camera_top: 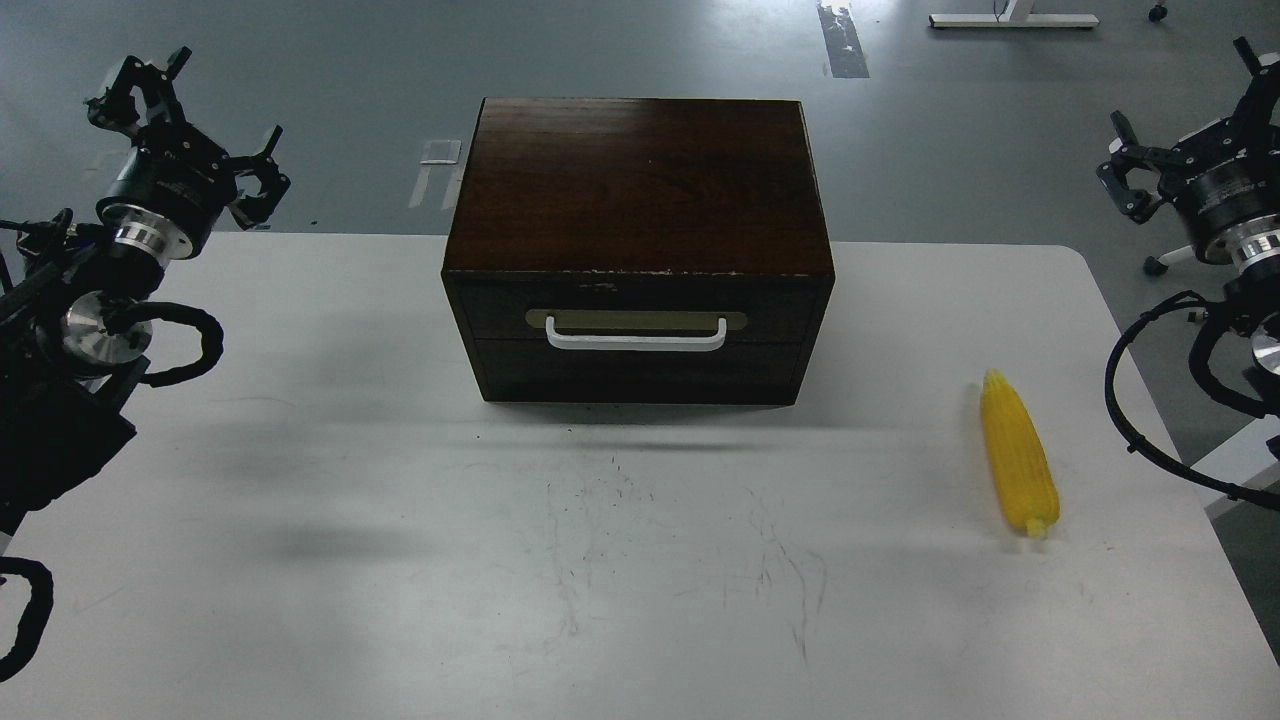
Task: Put corn in drawer with both arms
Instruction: 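Raise the left arm and move it toward the wooden box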
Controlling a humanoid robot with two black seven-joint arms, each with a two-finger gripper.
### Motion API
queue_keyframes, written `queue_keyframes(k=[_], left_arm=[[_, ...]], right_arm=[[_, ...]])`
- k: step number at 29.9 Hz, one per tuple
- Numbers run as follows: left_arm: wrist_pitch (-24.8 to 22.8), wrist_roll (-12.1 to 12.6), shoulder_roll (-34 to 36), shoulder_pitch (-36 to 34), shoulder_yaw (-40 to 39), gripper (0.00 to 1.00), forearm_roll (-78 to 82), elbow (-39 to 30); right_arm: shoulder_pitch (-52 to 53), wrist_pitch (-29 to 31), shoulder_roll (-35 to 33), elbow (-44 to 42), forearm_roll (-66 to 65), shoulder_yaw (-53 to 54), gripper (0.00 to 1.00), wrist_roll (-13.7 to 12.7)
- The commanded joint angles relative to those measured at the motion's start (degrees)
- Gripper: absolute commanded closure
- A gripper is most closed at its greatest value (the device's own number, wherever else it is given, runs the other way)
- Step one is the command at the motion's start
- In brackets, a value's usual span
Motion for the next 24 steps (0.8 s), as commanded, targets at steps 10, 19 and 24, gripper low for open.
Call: queue_keyframes(k=[10,19,24], left_arm=[[0.00,0.53,-0.16,0.02,-0.35,0.02,-0.74,0.19],[0.00,1.05,1.95,-0.68,-1.41,0.02,-1.10,0.10],[0.00,0.88,4.40,-5.16,-0.79,0.03,0.48,-0.25]], right_arm=[[-0.18,0.00,-1.63,-0.14,0.09,0.28,0.00,-0.01],[-0.27,0.00,-4.09,-0.40,0.09,0.10,0.00,-1.15],[-0.36,0.00,-4.62,-0.32,0.09,0.45,0.00,-1.15]])
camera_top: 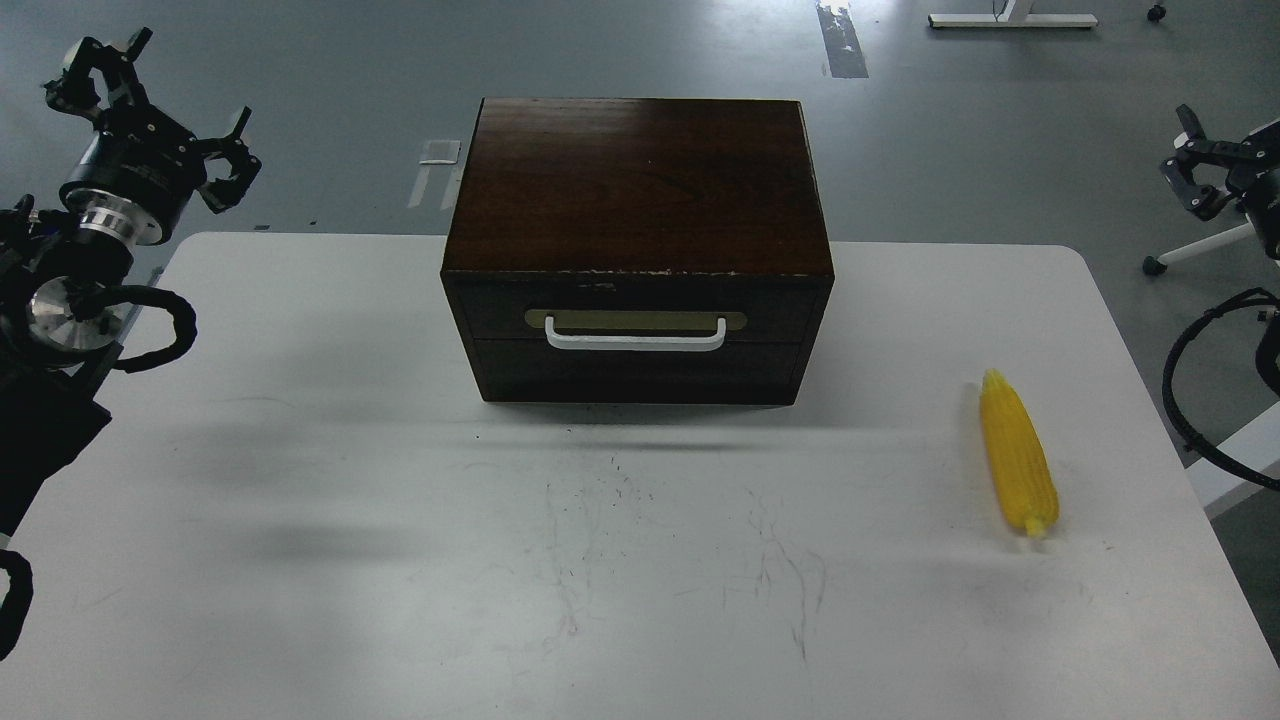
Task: Put corn in drawer with both arms
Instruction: 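Raise the left arm and move it toward the wooden box, then reach the left gripper over the box down to the white drawer handle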
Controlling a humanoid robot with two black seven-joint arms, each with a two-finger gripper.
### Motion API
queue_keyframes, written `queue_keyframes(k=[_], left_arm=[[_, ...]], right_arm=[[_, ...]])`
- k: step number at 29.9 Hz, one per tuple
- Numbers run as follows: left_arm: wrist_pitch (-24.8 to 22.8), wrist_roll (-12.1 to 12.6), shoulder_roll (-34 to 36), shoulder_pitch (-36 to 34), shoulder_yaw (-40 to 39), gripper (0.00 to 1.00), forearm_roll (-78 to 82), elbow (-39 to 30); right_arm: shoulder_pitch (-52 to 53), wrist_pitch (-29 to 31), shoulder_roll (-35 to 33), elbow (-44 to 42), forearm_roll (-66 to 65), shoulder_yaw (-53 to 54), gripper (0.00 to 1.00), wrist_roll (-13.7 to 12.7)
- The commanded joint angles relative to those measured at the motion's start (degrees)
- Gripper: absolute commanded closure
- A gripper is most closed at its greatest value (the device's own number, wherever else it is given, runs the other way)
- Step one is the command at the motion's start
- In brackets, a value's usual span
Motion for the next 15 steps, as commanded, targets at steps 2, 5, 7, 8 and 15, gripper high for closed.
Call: queue_keyframes(k=[2,5,7,8,15], left_arm=[[0.00,-0.44,2.73,-5.52,0.50,0.03,4.54,-1.87],[0.00,-0.87,5.36,-10.71,0.50,0.03,15.25,-6.53],[0.00,-1.05,5.72,-12.40,0.50,0.03,19.25,-8.30],[0.00,-1.14,5.72,-13.61,0.50,0.03,23.34,-10.39],[0.00,-2.72,6.34,-17.40,0.15,0.03,44.81,-27.09]], right_arm=[[-0.03,0.01,-0.16,0.09,-0.01,0.47,0.00,0.09],[-0.03,0.01,-0.16,0.09,-0.01,0.55,0.00,0.09],[-0.03,0.01,-0.16,0.00,-0.01,0.55,0.00,0.09],[-0.03,0.01,-0.16,0.00,-0.01,0.47,0.00,0.09],[-0.03,0.01,-0.16,-0.08,-0.10,0.12,0.00,0.18]])
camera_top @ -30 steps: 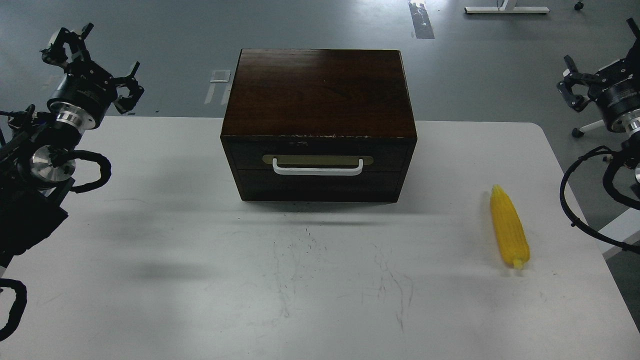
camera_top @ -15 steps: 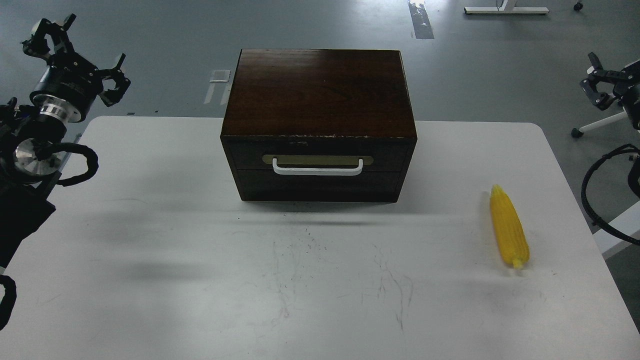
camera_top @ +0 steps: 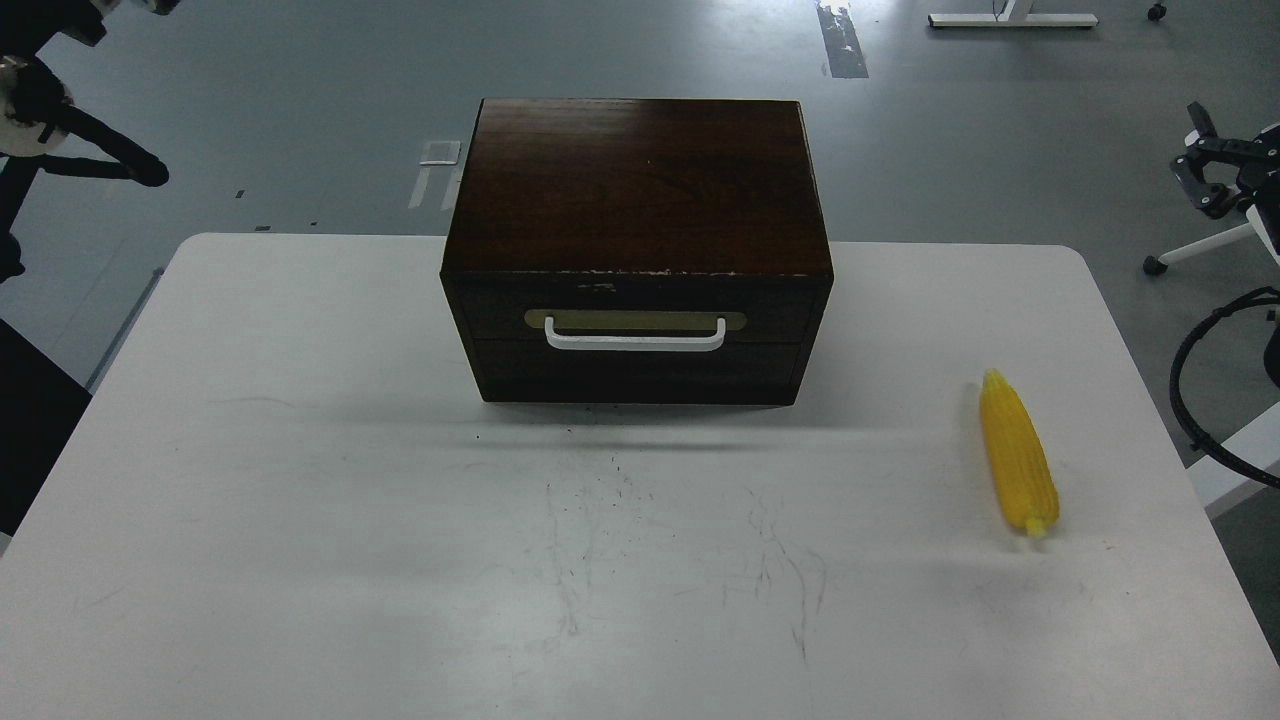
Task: Put corn in drawer with both arms
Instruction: 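Reach the left gripper over the box down to the white drawer handle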
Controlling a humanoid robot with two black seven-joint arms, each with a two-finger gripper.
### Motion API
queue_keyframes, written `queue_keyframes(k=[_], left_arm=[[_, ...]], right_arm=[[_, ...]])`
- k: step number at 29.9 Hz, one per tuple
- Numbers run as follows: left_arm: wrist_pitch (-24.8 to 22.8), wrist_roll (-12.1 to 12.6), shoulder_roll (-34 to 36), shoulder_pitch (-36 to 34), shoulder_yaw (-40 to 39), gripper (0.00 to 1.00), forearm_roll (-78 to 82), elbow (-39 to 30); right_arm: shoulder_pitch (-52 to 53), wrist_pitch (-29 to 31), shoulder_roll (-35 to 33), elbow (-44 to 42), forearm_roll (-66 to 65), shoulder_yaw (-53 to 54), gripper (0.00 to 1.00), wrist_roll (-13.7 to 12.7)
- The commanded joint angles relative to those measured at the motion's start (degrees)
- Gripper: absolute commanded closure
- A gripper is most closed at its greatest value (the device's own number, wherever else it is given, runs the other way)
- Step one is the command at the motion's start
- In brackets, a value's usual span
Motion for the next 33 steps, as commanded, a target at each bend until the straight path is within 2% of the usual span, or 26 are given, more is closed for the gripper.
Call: queue_keyframes(k=[1,4,8,10,11,15,18,20,24,27,29,33], left_arm=[[0.00,-0.62,0.01,-1.44,-0.27,0.03,8.76,-8.98],[0.00,-0.62,-1.13,-4.34,0.08,0.03,16.21,-16.11],[0.00,-1.14,-4.20,-6.72,0.08,0.06,31.07,-20.61],[0.00,-2.45,-7.10,-8.30,0.43,0.06,45.01,-22.36],[0.00,-3.85,-8.33,-8.39,0.60,0.06,51.34,-23.68],[0.00,-5.10,-11.05,-8.83,2.00,0.09,64.02,-26.06],[0.00,-5.36,-15.10,-9.01,7.61,0.11,69.94,-26.33],[0.00,-5.36,-15.46,-9.79,11.66,0.13,71.00,-26.24],[5.66,-5.62,-15.99,-17.07,27.89,0.14,75.39,-25.80],[7.43,-7.52,-15.99,-21.03,35.99,0.20,77.94,-25.80],[8.22,-7.52,-15.99,-22.54,39.17,0.23,78.48,-25.80],[8.40,-7.52,-16.16,-22.37,40.33,0.30,78.56,-25.89]], right_arm=[[0.01,0.00,0.00,-0.02,-0.06,-0.16,0.00,0.02],[0.01,0.00,0.00,-0.02,-0.06,-0.07,0.00,0.02],[0.09,0.00,-0.09,-0.10,-0.06,-0.07,0.00,0.02],[0.01,0.00,-0.79,-0.11,-0.06,-0.07,0.00,0.02],[0.09,0.00,-0.88,-0.10,-0.06,-0.07,0.00,0.02],[0.01,0.00,-0.97,-0.28,-0.06,-0.07,0.00,0.02],[0.01,0.00,-0.97,-0.46,-0.06,-0.07,0.00,0.02],[0.01,0.00,-0.97,-0.46,-0.06,0.01,0.00,0.11],[0.01,0.00,-1.40,-0.72,-0.06,0.10,0.00,0.37],[0.01,0.00,-1.85,-0.72,-0.06,0.10,0.00,0.37],[0.01,0.00,-2.11,-0.81,-0.06,0.10,0.00,0.46],[-0.08,0.00,-2.29,-1.95,-0.06,0.02,0.00,0.46]])
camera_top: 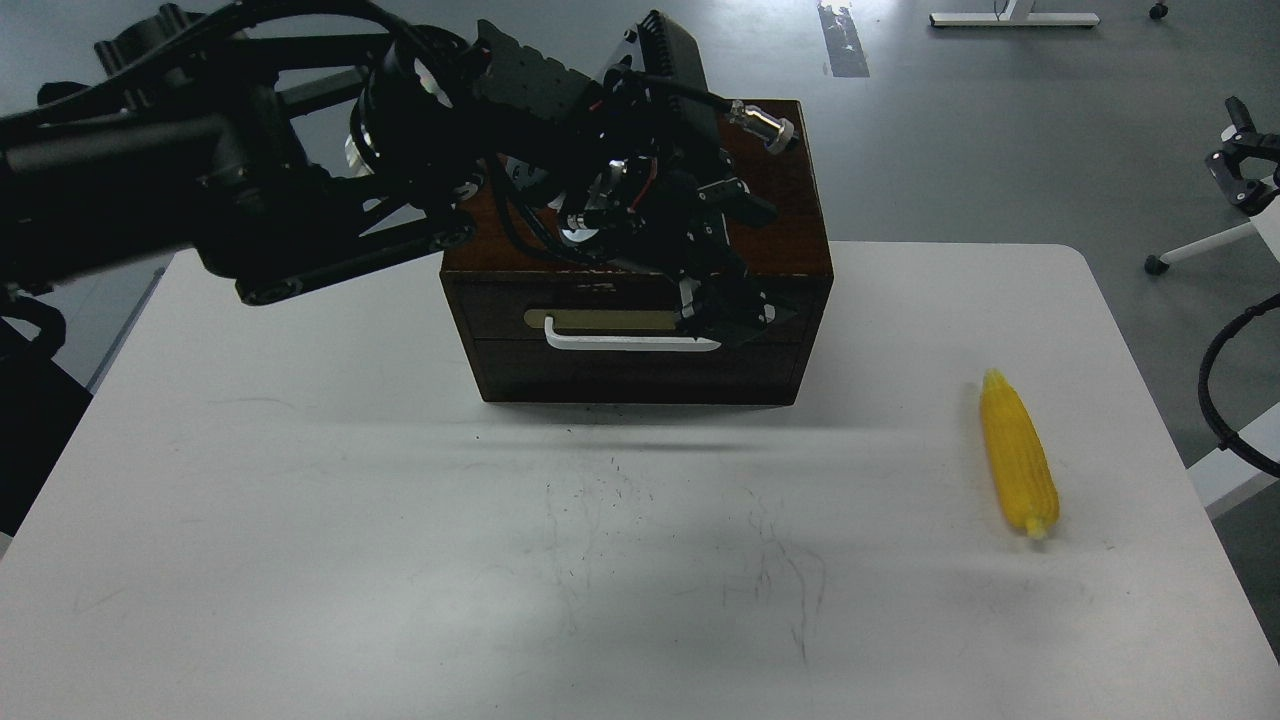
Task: Put corn in drawer with both arms
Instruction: 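Reach the left gripper over the box down to the white drawer handle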
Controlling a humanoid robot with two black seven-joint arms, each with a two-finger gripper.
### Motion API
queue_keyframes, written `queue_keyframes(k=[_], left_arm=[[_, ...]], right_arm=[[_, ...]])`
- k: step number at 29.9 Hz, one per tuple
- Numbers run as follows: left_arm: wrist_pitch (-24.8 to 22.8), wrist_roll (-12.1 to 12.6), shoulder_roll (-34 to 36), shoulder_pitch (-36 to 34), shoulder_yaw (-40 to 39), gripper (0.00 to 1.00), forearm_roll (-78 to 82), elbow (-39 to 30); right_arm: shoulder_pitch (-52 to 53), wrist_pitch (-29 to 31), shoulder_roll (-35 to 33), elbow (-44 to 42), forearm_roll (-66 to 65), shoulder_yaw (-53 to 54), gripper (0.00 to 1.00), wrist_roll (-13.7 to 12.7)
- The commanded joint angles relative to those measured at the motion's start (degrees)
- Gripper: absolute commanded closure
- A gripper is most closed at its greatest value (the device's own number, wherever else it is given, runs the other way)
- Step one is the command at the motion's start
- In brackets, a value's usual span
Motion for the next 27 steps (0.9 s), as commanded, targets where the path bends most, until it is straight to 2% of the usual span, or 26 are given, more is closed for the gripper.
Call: queue_keyframes(k=[1,3,9,18,27], left_arm=[[0.14,-0.03,-0.17,-0.06,1.32,0.30,0.28,-0.16],[0.14,-0.03,-1.83,-0.23,3.77,0.34,1.76,0.10],[0.06,-0.03,-2.81,0.29,7.47,0.34,6.52,0.36],[-0.03,-0.03,-2.02,1.08,8.18,0.34,6.70,0.63],[-0.30,-0.03,-1.84,0.99,12.04,0.34,7.75,1.86]], right_arm=[[-0.02,-0.01,0.04,-1.01,0.00,-0.10,0.00,0.00],[-0.02,-0.01,0.04,-1.01,0.00,-0.10,0.00,0.09],[-0.02,-0.01,-0.05,-1.01,0.00,0.16,0.00,0.09],[-0.02,-0.01,-0.40,-1.36,0.00,0.17,0.00,0.09],[-0.02,-0.01,-0.32,-1.45,0.00,0.25,0.00,0.09]])
